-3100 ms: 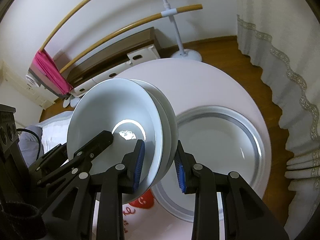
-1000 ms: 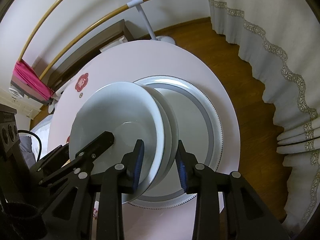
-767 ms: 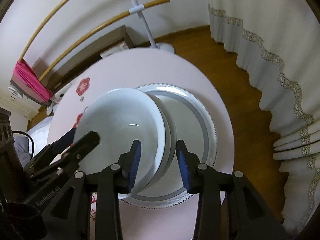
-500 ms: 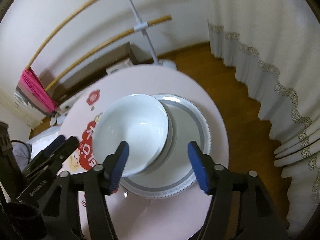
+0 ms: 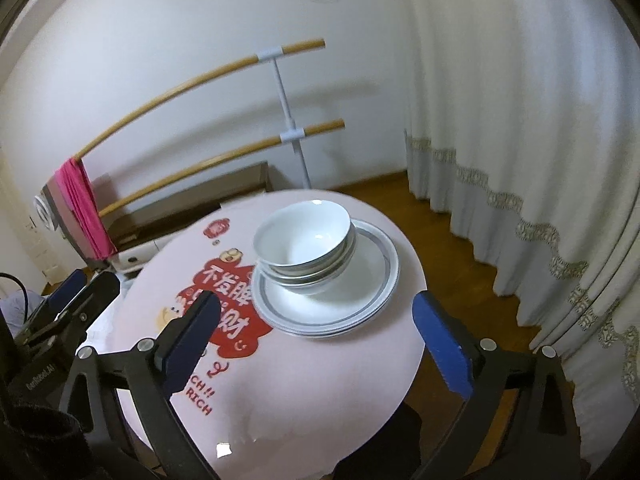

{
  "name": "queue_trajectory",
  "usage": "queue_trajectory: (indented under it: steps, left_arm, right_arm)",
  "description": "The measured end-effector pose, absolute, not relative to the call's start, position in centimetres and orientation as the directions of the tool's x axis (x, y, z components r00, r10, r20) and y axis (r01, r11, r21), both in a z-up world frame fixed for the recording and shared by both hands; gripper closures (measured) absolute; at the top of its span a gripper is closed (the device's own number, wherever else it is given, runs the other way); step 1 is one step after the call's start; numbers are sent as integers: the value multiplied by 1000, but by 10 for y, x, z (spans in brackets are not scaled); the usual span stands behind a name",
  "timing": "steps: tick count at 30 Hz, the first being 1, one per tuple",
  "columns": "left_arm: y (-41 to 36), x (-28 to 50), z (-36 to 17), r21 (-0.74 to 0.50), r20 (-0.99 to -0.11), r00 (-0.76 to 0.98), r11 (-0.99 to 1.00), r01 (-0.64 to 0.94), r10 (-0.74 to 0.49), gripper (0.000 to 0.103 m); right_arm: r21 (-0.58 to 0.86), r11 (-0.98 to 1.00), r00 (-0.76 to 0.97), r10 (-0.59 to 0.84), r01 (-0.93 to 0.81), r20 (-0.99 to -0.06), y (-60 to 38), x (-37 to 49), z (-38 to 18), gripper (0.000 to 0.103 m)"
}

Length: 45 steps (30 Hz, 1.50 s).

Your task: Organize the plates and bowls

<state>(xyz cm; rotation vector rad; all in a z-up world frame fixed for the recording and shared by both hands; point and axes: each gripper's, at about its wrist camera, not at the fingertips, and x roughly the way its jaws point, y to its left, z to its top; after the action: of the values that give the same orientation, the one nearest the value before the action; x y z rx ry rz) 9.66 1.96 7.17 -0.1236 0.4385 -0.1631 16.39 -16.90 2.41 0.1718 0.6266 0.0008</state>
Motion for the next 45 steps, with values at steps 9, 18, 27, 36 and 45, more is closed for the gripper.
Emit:
queue_trajectory:
  steps: [9,18,27,36,45]
  left_arm:
    - [13,22,70,-82,-334,934,991,108,-130,1]
    - [10,-18,68,-74,-286,951,992,103,-120,1]
    - [2,-54,60,-58,-229,967,993,104,-114,1]
    - [-5,-91,60,-32,-139,986,996,85,-88,1]
    - [3,-99,55,-38,-157,984,996,77,-82,1]
  right_arm:
    - [110,993,885,23,32,-464,-142,96,24,0]
    - [108,994,908,48,-2,-417,-126,50,26,0]
    - [101,995,929,42,-6,-367,-122,11,28,0]
    - [66,998,962,23,-6,-271,-118,-27,45,0]
    - [50,999,966,30,-17,-258,-110,-36,50,0]
